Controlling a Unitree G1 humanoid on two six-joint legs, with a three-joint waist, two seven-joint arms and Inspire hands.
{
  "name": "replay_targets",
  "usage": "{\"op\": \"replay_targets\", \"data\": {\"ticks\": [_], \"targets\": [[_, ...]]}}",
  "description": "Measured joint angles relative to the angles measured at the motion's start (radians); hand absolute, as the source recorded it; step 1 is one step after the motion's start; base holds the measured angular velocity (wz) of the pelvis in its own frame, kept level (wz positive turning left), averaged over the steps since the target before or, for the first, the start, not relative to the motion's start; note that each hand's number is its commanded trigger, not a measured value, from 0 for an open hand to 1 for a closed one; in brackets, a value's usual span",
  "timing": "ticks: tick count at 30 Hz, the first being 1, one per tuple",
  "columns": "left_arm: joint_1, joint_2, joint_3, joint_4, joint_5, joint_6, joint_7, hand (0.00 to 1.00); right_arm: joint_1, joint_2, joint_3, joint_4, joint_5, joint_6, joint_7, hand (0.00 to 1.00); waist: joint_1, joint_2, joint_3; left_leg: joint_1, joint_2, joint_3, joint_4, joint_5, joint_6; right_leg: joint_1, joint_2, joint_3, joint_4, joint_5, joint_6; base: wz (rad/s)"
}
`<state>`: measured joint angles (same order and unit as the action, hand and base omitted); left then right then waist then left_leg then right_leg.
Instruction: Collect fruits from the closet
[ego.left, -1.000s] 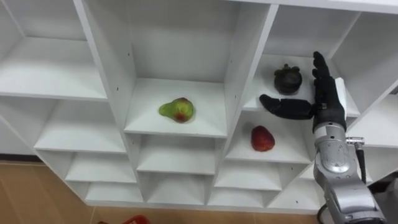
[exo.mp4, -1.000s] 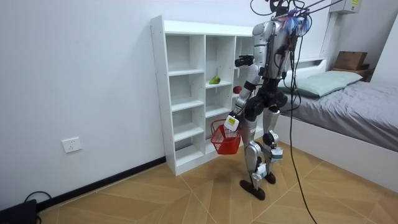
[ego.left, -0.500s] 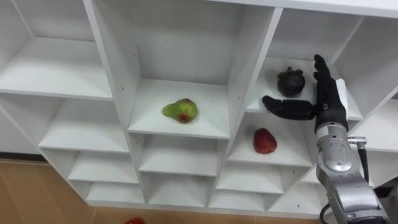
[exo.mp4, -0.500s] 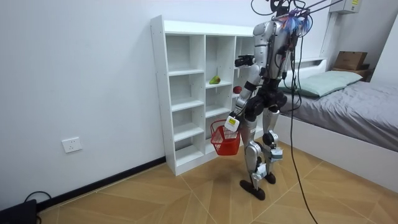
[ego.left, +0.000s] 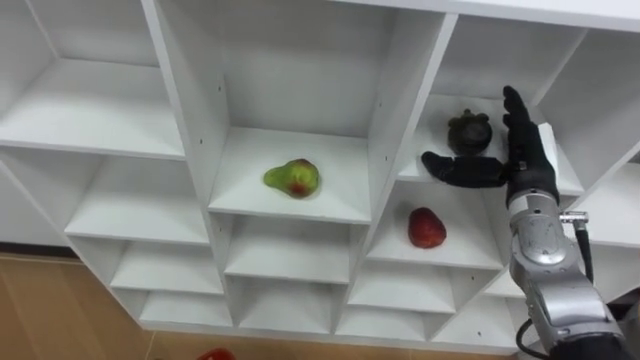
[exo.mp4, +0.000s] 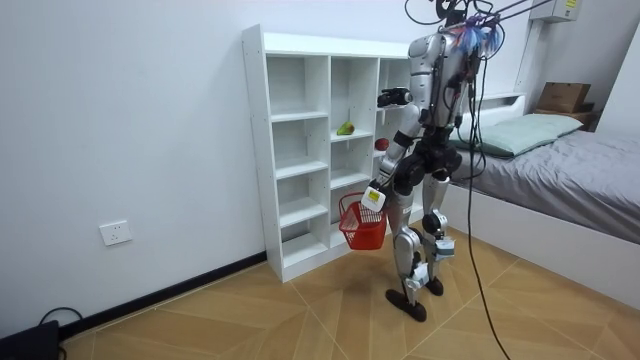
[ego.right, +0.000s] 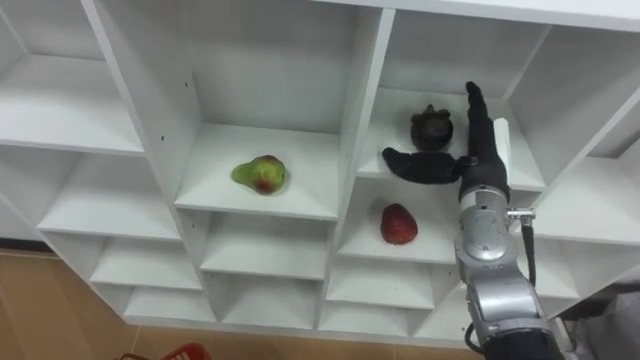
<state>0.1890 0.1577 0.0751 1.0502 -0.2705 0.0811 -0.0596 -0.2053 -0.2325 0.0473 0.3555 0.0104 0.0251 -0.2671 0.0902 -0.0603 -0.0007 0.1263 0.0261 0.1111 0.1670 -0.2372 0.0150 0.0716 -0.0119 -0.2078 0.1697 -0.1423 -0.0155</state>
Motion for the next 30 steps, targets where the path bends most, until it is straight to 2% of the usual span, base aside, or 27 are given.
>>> {"op": "replay_targets", "data": {"ticks": [9, 12, 13, 14, 19, 25, 30], "targets": [[0.003, 0.011, -0.003, -0.017, 0.000, 0.009, -0.010, 1.00, -0.039, -0.010, 0.003, 0.062, 0.035, -0.002, 0.020, 0.00, 0.000, -0.007, 0.0004, 0.001, 0.000, -0.002, 0.000, 0.000, 0.001, 0.003, -0.002, 0.002, 0.000, 0.000, 0.000, 0.00], [-0.002, 0.011, -0.001, -0.019, 0.001, 0.024, -0.009, 1.00, -0.080, -0.012, 0.003, 0.109, 0.056, 0.002, 0.022, 0.00, 0.000, -0.007, 0.0005, 0.001, -0.001, -0.003, 0.001, 0.000, 0.001, 0.003, -0.002, 0.002, 0.001, 0.000, 0.000, 0.00], [-0.002, 0.011, 0.000, -0.019, 0.001, 0.024, -0.009, 1.00, -0.083, -0.012, 0.003, 0.109, 0.058, 0.005, 0.022, 0.36, 0.000, -0.007, 0.0005, 0.001, -0.001, -0.004, 0.001, 0.001, 0.001, 0.003, -0.002, 0.001, 0.001, 0.000, 0.000, 0.00], [-0.002, 0.011, 0.000, -0.019, 0.001, 0.027, -0.009, 1.00, -0.090, -0.012, 0.001, 0.111, 0.059, 0.015, 0.022, 1.00, 0.000, -0.007, 0.0005, 0.000, -0.001, -0.006, 0.001, 0.001, 0.001, 0.004, -0.003, -0.003, 0.000, 0.000, 0.000, 0.03], [-0.004, 0.012, 0.001, -0.019, 0.001, 0.043, -0.009, 1.00, -0.092, -0.014, -0.013, 0.111, 0.059, 0.020, 0.016, 1.00, 0.000, -0.007, 0.0004, 0.000, -0.001, -0.009, 0.001, 0.001, 0.001, 0.005, -0.003, -0.009, -0.001, 0.000, 0.001, 0.02], [-0.004, 0.012, 0.000, -0.019, 0.000, 0.046, -0.009, 1.00, -0.127, -0.050, -0.049, 0.156, 0.060, 0.026, 0.004, 1.00, 0.001, -0.006, -0.0001, 0.001, 0.000, -0.010, 0.001, 0.001, 0.001, 0.005, -0.001, -0.012, -0.001, 0.000, 0.001, 0.00], [-0.008, 0.012, 0.001, -0.019, 0.001, 0.052, -0.009, 1.00, -0.148, -0.051, -0.070, 0.180, 0.057, 0.040, -0.008, 1.00, 0.002, -0.007, -0.0012, 0.003, 0.001, -0.011, 0.001, 0.001, 0.001, 0.004, -0.001, -0.012, -0.001, 0.000, 0.001, 0.00]]}}
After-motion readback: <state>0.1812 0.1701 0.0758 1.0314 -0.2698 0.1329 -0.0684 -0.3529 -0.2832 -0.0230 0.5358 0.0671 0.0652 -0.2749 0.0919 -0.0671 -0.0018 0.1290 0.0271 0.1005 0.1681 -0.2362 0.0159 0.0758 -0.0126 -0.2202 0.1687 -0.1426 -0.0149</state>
